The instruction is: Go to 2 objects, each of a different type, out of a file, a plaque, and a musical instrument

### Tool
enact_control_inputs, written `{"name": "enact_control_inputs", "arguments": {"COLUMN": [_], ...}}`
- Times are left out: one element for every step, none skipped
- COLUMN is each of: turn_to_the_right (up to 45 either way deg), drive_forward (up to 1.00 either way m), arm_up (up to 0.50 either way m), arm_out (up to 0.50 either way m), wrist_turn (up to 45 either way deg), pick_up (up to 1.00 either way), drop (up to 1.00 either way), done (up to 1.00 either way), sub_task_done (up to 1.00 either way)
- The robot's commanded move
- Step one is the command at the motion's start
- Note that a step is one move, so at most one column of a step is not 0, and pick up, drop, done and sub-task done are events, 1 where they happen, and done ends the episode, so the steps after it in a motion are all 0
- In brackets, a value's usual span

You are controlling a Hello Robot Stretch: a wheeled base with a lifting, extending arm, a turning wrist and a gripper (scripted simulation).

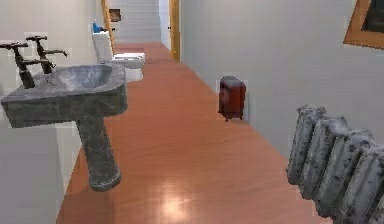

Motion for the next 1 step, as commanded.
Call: {"name": "enact_control_inputs", "arguments": {"turn_to_the_right": [0.0], "drive_forward": [1.00], "arm_up": [0.00], "arm_out": [0.00], "wrist_turn": [0.0], "pick_up": [0.00], "drop": [0.00], "done": [0.00], "sub_task_done": [0.00]}}
